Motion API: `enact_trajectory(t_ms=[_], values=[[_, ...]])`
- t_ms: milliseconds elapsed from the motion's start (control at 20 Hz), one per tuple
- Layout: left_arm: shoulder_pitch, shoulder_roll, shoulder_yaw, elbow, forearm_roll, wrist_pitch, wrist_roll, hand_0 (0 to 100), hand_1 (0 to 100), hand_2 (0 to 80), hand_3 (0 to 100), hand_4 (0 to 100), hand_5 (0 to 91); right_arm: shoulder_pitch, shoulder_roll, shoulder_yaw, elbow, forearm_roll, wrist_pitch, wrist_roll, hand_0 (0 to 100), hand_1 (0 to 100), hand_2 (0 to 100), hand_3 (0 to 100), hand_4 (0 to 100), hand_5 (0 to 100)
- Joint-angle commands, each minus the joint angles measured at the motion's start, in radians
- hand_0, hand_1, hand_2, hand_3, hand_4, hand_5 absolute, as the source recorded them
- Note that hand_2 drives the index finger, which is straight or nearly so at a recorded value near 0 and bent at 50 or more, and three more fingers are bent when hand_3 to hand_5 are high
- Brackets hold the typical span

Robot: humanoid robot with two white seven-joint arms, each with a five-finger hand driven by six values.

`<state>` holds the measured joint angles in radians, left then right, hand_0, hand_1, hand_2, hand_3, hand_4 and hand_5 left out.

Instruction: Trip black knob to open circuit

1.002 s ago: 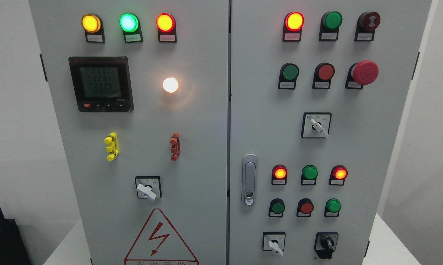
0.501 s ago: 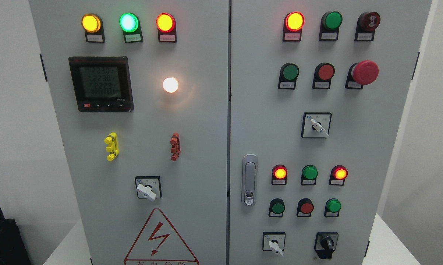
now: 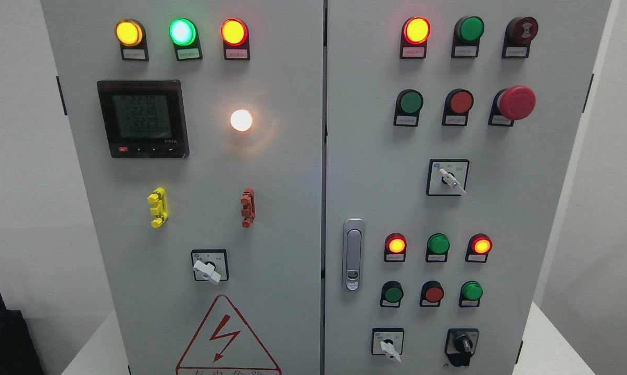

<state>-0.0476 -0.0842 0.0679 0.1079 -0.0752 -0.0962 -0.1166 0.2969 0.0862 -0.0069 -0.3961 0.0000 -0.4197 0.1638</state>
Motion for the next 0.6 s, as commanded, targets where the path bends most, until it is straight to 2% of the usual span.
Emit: enact_trajectory(t_ms=[0, 200, 301, 451, 551], values=[[0.0, 0.0, 0.0, -0.025, 0.0, 0.0, 0.0, 12, 39, 0.0, 0, 0, 0.0, 0.057, -0.008, 0.027, -0.291, -0.003, -0.072, -0.007, 0, 13, 0, 12, 4, 0], [0.0, 0.0, 0.0, -0.025, 0.0, 0.001, 0.0, 12, 39, 0.0, 0, 0, 0.0, 0.09, -0.017, 0.035, -0.444, -0.006, -0.094, -0.032, 0, 12, 0, 15, 7, 0], [0.0, 0.0, 0.0, -0.025, 0.0, 0.001, 0.0, 12, 39, 0.0, 0, 0, 0.0, 0.096, -0.037, 0.035, -0.516, -0.006, -0.102, -0.036, 0, 11, 0, 17, 10, 0], [0.0, 0.0, 0.0, -0.025, 0.0, 0.0, 0.0, 12, 39, 0.0, 0, 0, 0.0, 0.102, -0.054, 0.035, -0.639, -0.008, -0.102, -0.088, 0, 9, 0, 19, 12, 0], [0.0, 0.0, 0.0, -0.025, 0.0, 0.0, 0.0, 12, 39, 0.0, 0, 0, 0.0, 0.12, -0.072, 0.033, -0.72, -0.008, -0.102, -0.101, 0, 9, 0, 21, 15, 1]])
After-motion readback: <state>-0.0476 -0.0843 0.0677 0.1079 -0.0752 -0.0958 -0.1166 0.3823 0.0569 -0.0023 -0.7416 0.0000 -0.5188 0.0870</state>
